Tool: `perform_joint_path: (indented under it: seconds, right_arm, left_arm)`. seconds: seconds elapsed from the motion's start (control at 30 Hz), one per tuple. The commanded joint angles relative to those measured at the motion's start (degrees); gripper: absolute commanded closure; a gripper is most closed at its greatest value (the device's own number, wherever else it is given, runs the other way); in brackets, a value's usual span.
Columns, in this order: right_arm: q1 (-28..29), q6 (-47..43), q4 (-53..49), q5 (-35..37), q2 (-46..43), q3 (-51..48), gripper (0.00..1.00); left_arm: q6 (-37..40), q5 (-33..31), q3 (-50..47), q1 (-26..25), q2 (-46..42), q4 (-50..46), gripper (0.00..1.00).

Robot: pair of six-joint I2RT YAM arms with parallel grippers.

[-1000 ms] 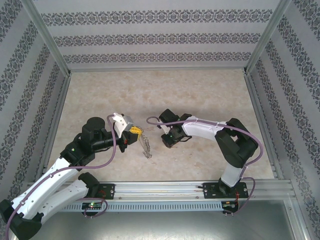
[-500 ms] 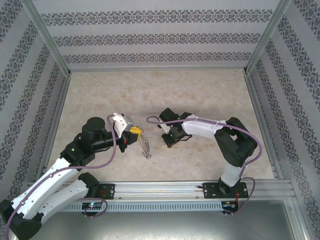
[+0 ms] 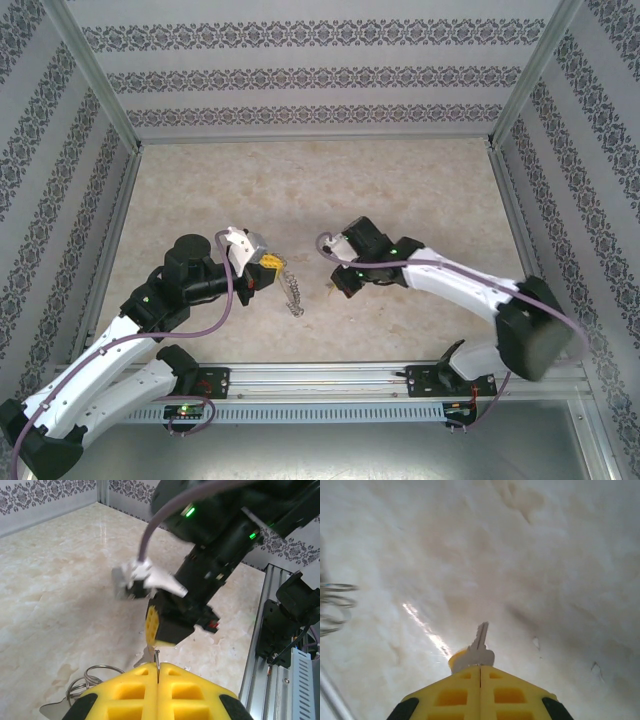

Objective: Put the keys on the keyring

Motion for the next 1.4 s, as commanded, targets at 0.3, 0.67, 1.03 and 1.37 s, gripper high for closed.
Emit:
perform_joint_path:
  seconds: [0.3, 0.67, 1.03, 1.37]
  right_arm:
    - [1.26, -3.27, 38.27, -17.39, -27.85, -12.46, 1.00]
    - [2.12, -6.21, 58.79, -24.05, -26.53, -17.96, 1.00]
    - [6.91, -0.92, 66.54, -23.18, -21.95, -16.94, 1.00]
    - [8.63, 2.13, 72.73, -20.53, -19.15, -17.60, 1.00]
  left_arm:
    - [9.50, 16.65, 6.52, 0.85, -3.37, -2.12, 1.00]
    - [10.52, 21.90, 4.35, 0.84, -4.07, 2.81, 1.00]
    - [12.42, 21.73, 4.72, 0.86, -2.30, 3.25, 1.00]
    - [12.81, 20.82, 4.14, 0.86, -2.34, 3.89, 1.00]
